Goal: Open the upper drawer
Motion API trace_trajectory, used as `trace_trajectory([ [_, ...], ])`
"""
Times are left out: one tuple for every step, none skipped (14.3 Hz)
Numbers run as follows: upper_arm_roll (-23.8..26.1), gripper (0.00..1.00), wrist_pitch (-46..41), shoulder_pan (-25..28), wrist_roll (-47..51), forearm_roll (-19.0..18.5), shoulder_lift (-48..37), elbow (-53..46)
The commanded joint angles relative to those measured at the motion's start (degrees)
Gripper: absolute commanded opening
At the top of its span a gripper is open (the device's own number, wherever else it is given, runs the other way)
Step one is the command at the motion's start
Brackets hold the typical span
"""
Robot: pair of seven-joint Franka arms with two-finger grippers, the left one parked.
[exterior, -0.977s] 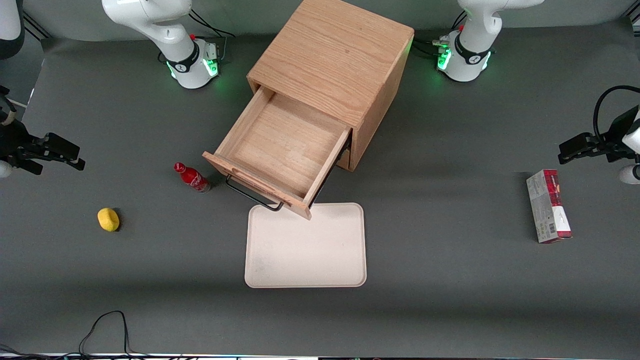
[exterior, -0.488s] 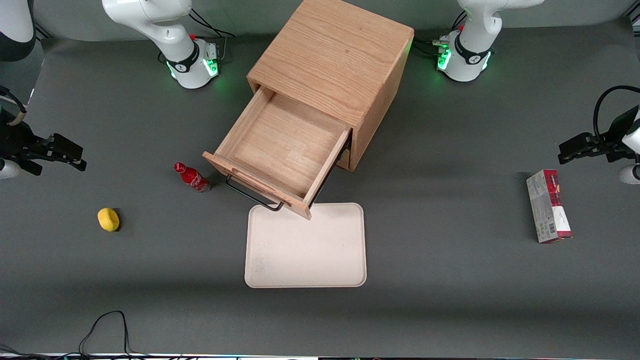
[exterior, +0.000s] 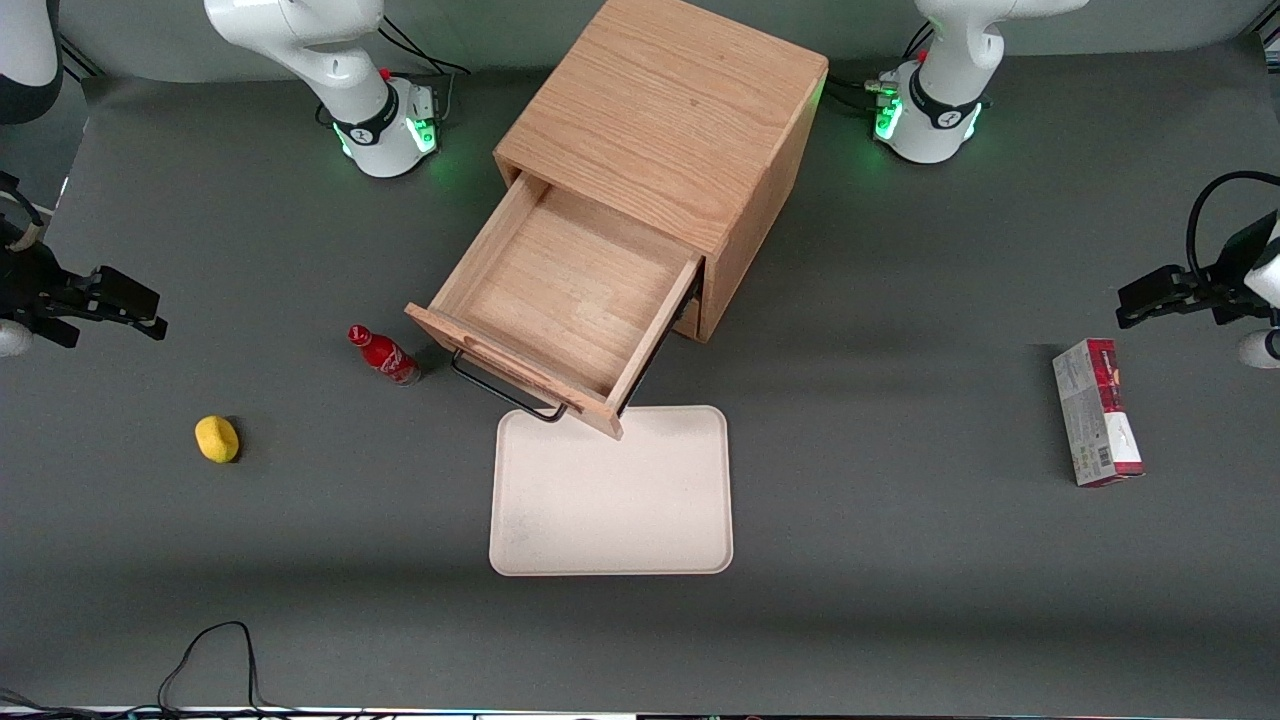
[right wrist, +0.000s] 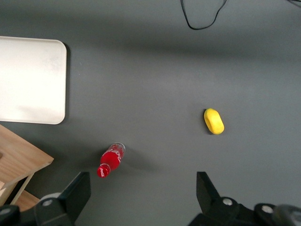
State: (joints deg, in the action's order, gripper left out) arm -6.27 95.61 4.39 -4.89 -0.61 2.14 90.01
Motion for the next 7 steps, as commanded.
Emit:
trace_trajectory([
  [0.65,1.00,-1.74,-0.44,2.25,-0.36,-0.30,-0.54],
  [0.65,1.00,-3.31,-0.44,2.34,-0.18,-0.38,-0.45],
  [0.65,1.00,-4.19,-0.52,2.34,-0.01,-0.30,-0.62],
  [0.56,1.00,-4.20,-0.52,2.34,0.00,-0.30,-0.45],
  [0.56,1.00,-4.20,-0.52,2.34,0.00,-0.30,-0.45],
  [0.56,1.00,-4.20,-0.52,2.34,0.00,-0.30,-0.45],
  [0.56,1.00,-4.20,-0.52,2.34,0.00,-0.30,-0.54],
])
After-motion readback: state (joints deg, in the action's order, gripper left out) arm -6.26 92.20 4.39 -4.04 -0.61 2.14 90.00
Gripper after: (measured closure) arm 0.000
